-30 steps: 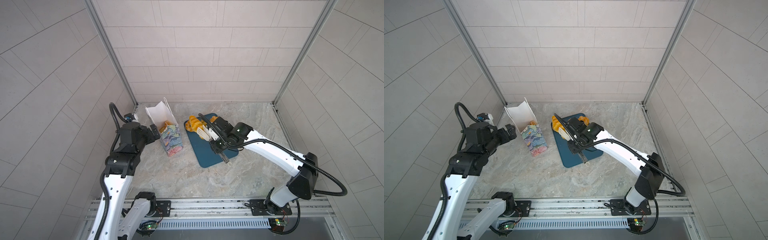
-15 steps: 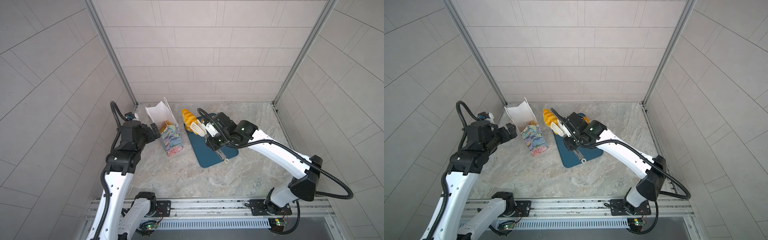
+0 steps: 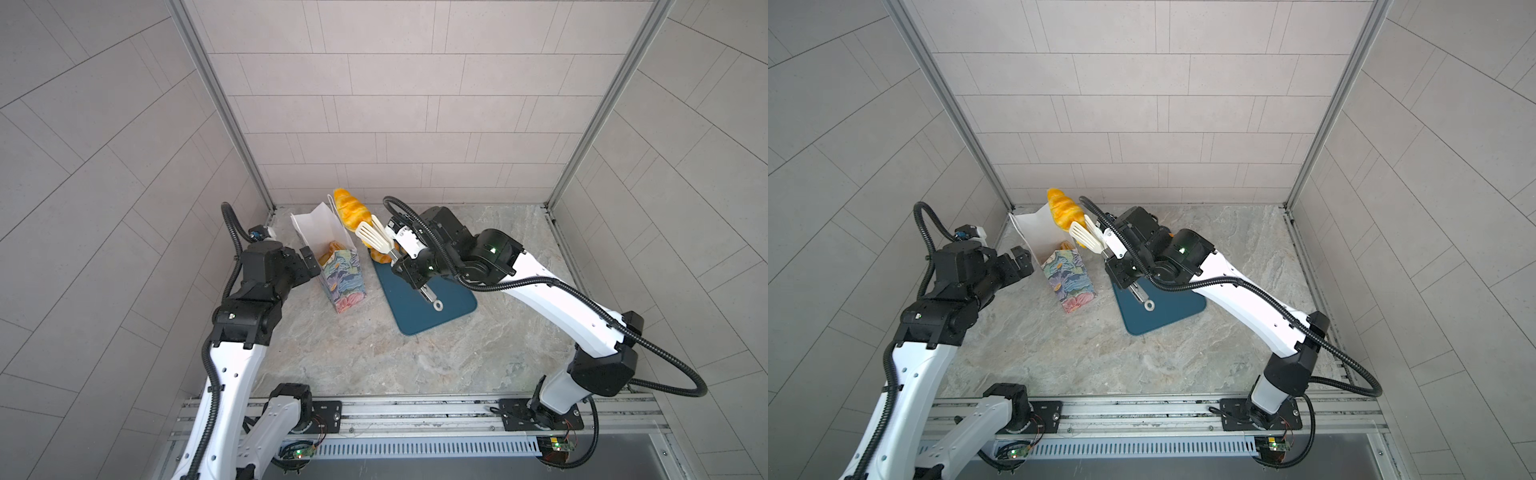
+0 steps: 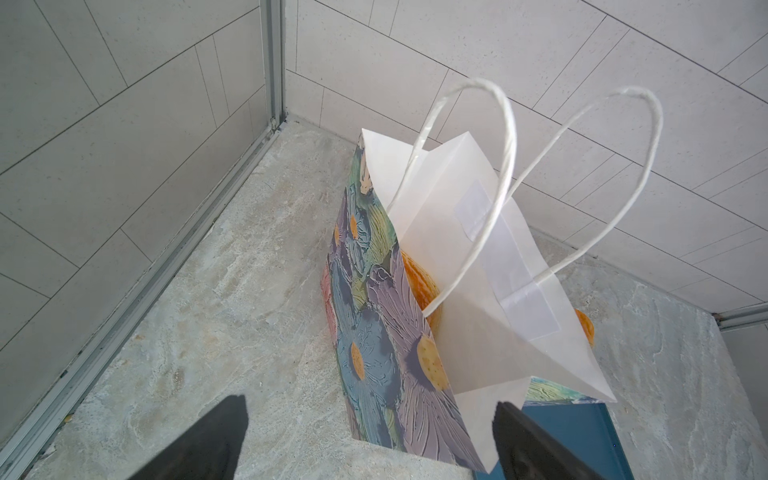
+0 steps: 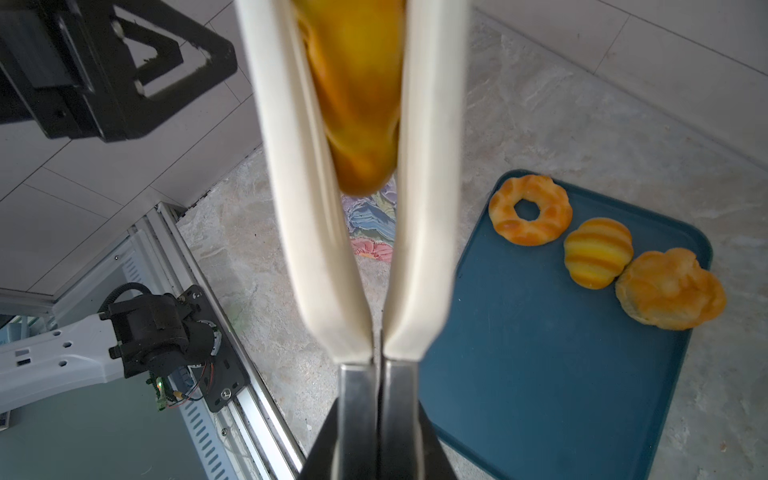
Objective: Place the fake bread into the paper bag
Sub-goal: 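Lift the striped croissant with the right tongs and carry it over the bag, then lower the striped croissant into the floral bag and open the right tongs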
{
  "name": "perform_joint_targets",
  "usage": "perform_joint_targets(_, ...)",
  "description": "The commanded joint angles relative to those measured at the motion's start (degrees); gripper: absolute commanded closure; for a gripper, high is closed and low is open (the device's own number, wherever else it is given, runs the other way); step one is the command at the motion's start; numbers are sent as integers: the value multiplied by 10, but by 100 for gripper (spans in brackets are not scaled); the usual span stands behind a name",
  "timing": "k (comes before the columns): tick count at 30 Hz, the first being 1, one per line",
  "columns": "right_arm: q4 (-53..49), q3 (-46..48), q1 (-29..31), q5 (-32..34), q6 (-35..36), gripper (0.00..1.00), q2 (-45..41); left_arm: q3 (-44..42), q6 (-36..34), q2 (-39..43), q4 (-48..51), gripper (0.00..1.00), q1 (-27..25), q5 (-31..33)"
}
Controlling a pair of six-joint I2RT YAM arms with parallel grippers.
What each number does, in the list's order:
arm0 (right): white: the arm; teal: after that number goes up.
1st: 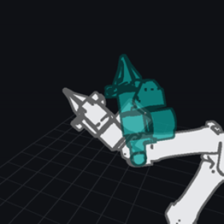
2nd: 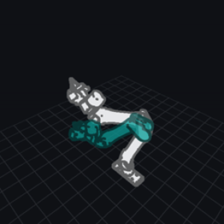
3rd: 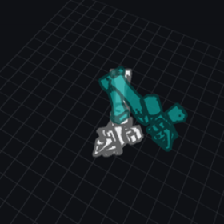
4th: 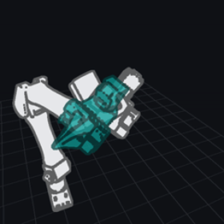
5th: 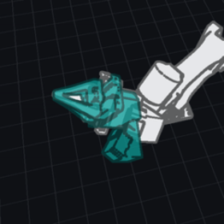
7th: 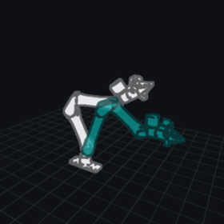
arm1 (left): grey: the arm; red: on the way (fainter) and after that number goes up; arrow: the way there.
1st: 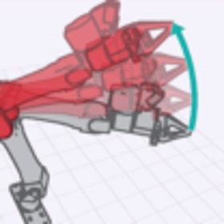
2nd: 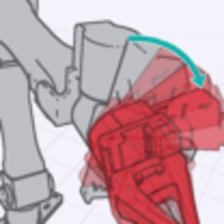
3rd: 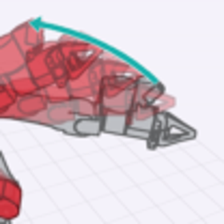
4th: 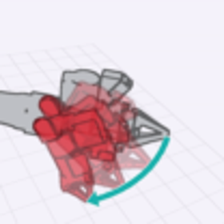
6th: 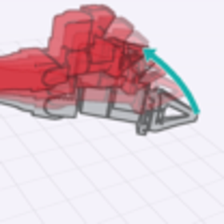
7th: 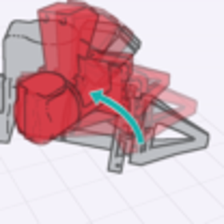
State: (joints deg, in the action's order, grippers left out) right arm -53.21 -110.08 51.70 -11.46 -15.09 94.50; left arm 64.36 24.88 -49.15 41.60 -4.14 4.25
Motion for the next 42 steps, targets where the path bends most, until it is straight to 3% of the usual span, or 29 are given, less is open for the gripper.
perform_joint_targets(1, 20, -46, 11, 0, 19, 80, 33, 7, 8, 8, 11, 0, 3, 14)
perform_joint_targets(15, -51, -253, 16, -5, 37, 78, 208, 0, 4, 24, 23, 0, 7, 15)
perform_joint_targets(35, -77, -328, 2, 18, 38, 72, 294, -9, -2, 30, 31, 0, 12, 19)
perform_joint_targets(42, -89, -343, 1, 20, 38, 59, 296, -11, -3, 31, 31, 0, 15, 18)
